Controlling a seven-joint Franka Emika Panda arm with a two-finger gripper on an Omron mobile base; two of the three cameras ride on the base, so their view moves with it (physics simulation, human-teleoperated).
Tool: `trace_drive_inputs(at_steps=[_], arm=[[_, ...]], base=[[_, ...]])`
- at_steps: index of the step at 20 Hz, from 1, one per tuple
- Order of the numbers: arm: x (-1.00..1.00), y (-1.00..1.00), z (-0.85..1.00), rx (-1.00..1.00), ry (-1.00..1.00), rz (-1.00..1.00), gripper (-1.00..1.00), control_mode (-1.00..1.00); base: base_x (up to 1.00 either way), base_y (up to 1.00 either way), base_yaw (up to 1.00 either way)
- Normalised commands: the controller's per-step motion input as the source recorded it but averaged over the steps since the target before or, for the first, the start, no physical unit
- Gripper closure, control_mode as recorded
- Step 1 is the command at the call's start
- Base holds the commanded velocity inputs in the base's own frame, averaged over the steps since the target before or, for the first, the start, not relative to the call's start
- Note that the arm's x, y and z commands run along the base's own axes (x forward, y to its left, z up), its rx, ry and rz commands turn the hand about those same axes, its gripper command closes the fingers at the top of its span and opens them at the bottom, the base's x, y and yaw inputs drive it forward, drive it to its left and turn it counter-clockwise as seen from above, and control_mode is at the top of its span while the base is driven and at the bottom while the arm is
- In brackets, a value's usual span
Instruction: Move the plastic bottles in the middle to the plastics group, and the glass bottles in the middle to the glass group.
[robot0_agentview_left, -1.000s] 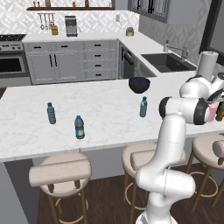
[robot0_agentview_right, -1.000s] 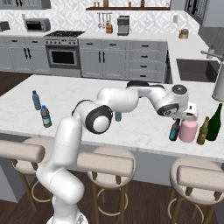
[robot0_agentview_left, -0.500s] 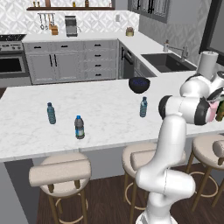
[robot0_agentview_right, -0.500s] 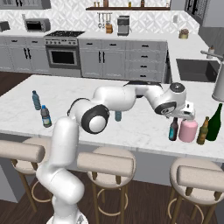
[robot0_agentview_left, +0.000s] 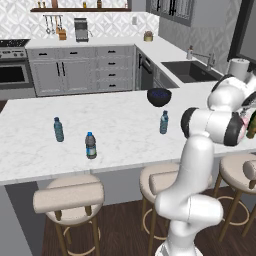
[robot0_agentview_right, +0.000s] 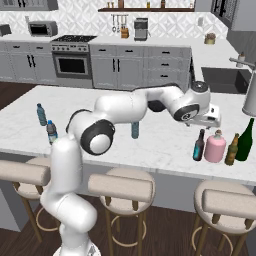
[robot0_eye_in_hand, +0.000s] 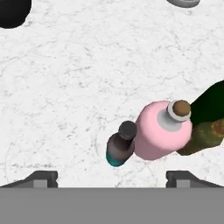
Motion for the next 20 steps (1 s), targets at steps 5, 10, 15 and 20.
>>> trace_drive_inputs(at_steps=[5, 10, 15, 20], arm=[[-0.53, 0.68, 0.10, 0.00, 0.00, -0.03, -1.00, -1.00], [-0.42, 1.00, -0.10, 0.00, 0.00, -0.04, -1.00, -1.00], [-0.19, 1.00, -0.02, 0.00, 0.01, 0.00, -1.00, -1.00], [-0.02, 1.00, 0.00, -0.02, 0.00, 0.00, -1.00, -1.00]], base=[[0.00, 0.00, 0.00], [0.00, 0.00, 0.00], [0.00, 0.00, 0.00], [0.00, 0.00, 0.00]])
